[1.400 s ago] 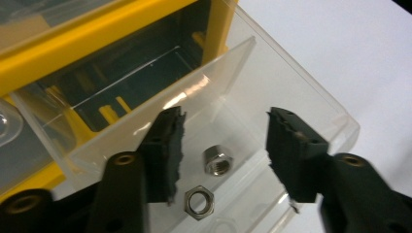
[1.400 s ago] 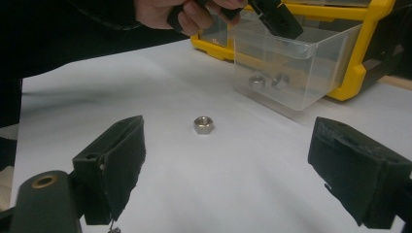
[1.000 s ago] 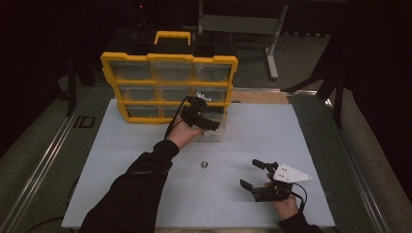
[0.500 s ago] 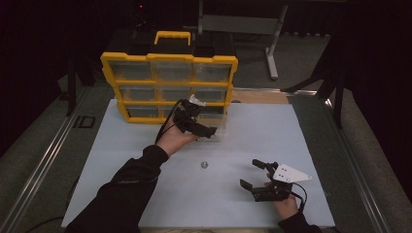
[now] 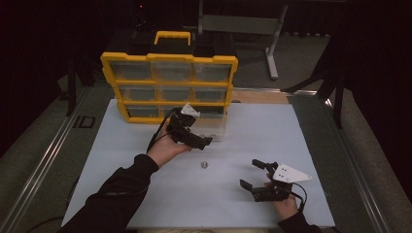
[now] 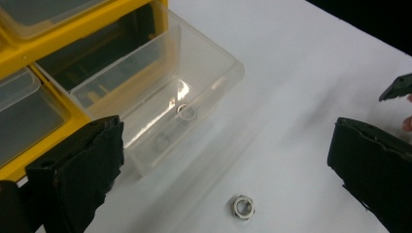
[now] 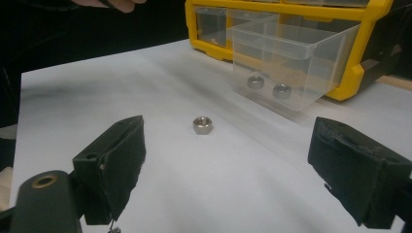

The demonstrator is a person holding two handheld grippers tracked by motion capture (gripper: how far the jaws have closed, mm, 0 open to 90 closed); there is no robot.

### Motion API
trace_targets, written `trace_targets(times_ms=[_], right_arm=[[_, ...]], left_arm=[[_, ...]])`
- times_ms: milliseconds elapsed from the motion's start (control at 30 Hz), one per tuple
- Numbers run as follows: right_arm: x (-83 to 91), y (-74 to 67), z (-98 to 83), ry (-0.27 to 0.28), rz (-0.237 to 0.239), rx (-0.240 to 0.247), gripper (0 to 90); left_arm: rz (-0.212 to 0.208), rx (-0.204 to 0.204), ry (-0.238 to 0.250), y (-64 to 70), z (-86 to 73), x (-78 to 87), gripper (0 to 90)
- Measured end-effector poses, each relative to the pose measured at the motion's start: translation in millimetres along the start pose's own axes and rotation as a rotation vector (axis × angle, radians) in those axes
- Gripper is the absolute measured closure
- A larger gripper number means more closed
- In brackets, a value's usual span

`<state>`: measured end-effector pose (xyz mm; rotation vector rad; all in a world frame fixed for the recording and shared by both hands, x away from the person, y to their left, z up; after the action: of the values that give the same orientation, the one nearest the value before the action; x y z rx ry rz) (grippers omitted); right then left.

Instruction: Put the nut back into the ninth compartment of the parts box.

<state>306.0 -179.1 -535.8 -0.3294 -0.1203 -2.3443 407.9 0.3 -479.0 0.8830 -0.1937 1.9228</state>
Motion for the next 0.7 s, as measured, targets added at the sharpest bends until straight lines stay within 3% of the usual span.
trace_targets(times_ms=[267, 700], right_arm=[[0.1, 0.0, 0.0, 0.000, 0.000, 0.000, 13.5], [0.1, -1.6, -0.2, -0.005, 0.003, 0.007, 13.5]], left_arm=[[-0.031, -0.047, 0.020, 10.7, -12.8, 2.1, 0.0], [-0.052, -0.061, -0.038, 17.1, -46.1, -21.8, 0.0]])
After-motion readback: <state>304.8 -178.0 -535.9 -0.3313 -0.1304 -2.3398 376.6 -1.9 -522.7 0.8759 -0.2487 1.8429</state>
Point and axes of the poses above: each handheld gripper's, and its own axes: x roughly backward along the jaws, z roughly out of its top, y roughly to its right, the point moved 10 cm from there along -x, roughly forward along the jaws, and after that the axes turned 10 degrees about -z, right-handed, at the moved point
